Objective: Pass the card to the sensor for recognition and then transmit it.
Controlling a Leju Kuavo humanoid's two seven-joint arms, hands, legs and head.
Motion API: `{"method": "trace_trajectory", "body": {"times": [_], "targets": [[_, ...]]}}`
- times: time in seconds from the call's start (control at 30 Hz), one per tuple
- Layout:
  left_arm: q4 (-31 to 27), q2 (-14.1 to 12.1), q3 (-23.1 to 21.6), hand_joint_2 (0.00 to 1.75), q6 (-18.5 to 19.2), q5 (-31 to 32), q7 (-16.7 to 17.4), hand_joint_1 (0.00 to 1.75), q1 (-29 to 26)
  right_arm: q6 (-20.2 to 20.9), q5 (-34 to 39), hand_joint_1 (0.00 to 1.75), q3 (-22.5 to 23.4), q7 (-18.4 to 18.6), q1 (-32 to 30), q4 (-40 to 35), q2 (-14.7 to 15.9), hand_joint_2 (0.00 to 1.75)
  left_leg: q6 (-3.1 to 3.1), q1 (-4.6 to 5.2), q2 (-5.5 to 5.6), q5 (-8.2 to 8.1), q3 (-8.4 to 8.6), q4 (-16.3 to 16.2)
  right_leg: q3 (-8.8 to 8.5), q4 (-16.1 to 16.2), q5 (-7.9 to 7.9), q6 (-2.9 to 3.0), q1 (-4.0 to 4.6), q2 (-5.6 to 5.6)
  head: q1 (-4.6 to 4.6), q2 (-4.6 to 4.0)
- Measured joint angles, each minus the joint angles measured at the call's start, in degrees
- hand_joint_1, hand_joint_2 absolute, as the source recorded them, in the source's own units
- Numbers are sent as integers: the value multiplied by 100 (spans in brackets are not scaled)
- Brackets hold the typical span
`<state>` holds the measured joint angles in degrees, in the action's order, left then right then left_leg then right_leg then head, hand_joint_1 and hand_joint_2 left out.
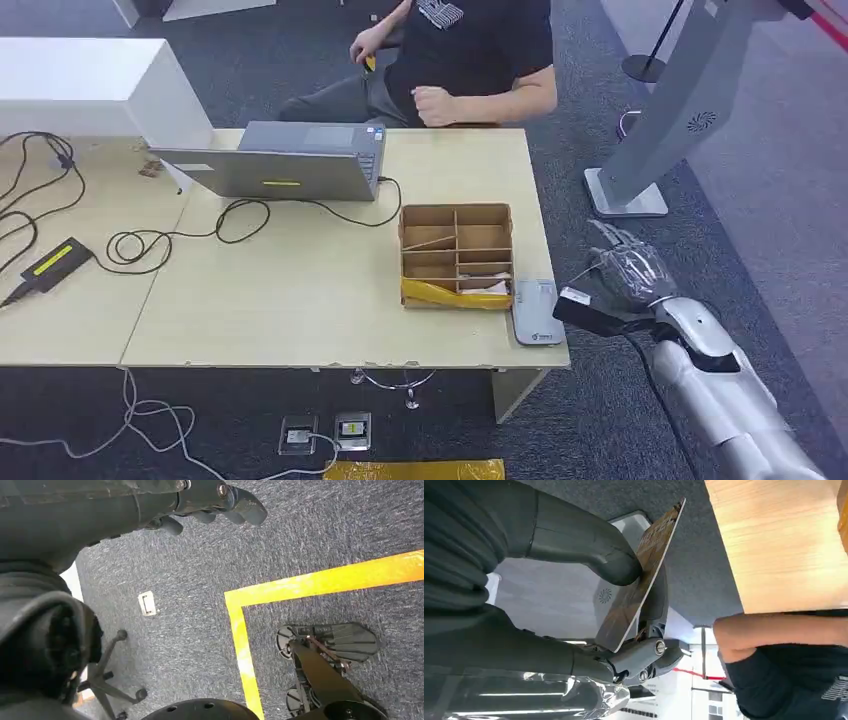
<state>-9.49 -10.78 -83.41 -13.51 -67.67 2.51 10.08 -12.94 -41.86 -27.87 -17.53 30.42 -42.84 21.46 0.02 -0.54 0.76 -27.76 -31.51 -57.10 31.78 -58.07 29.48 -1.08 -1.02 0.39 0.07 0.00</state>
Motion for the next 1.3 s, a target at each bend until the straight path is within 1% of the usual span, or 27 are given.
{"method": "trace_trajectory", "body": {"times": [0.07, 0.13, 0.17, 0.2, 0.27, 0.33, 0.4, 0.53, 0.8, 1.3], "targets": [[0, 0, 0, 0, -4, 0, 7, 0, 0, 11, 0, 175, -2, -9, 0, 0, 0, 175, 0, 0, 0, 0, 0, 0, 0, 0, 0, 0, 0, 0, 0, 0], [0, 0, 0, 0, -50, 26, 89, 0, 1, 183, -7, 175, -20, -216, -7, 0, 0, 175, 0, -1, 0, 0, 3, 0, 2, 0, 0, 0, 1, 2, 2, 0], [0, 0, 0, 0, -74, 39, 133, 0, 1, 243, -9, 175, -44, -181, -80, -20, 0, 175, 0, -1, 0, 0, 5, 0, -1, 1, 0, 0, 1, 0, -2, 0], [0, -6, 0, 0, -87, 46, 157, 0, 2, 258, 0, 175, -65, 12, -244, -126, 0, 175, 0, -6, 10, 0, 6, 0, -10, 2, 3, 1, 6, -10, 0, 0], [0, -20, 0, 0, -92, 42, 195, 0, -9, 260, 50, 175, -191, 530, -715, -565, 15, 175, 0, -8, 30, -1, -3, 0, -11, 2, 7, 5, 8, -34, 4, 0], [0, -46, 0, 0, -92, 33, 208, 0, -20, 264, 109, 175, -315, 700, -935, -962, 15, 175, -2, -7, 12, -2, -11, 0, 7, 0, 6, 4, 6, -20, -4, 0], [0, -66, 0, 0, -94, 33, 210, 0, -2, 297, 190, 175, -387, 747, -986, -1191, 48, 175, -3, -9, 1, -3, -2, 1, 2, 0, 7, 5, 8, -5, 4, 0], [0, -70, 0, 0, -92, 33, 210, 0, -6, 334, 271, 175, -520, 732, -1137, -1490, 98, 175, -3, -9, 3, -2, -1, 1, 0, 0, 6, 4, 8, -5, -2, 0], [0, -92, 0, 0, -92, 33, 210, 0, -3, 334, 280, 175, -678, 721, -1225, -1766, 151, 175, -3, -8, 2, -2, 0, 0, 0, 1, 5, 3, 7, -1, 2, 0], [0, -85, 0, 0, -114, -48, 295, 0, -3, 343, 256, 175, -916, 608, -1201, -1823, 144, 175, -3, -8, 3, -2, -1, 1, -1, 0, 5, 3, 8, -1, 0, 0]]}}
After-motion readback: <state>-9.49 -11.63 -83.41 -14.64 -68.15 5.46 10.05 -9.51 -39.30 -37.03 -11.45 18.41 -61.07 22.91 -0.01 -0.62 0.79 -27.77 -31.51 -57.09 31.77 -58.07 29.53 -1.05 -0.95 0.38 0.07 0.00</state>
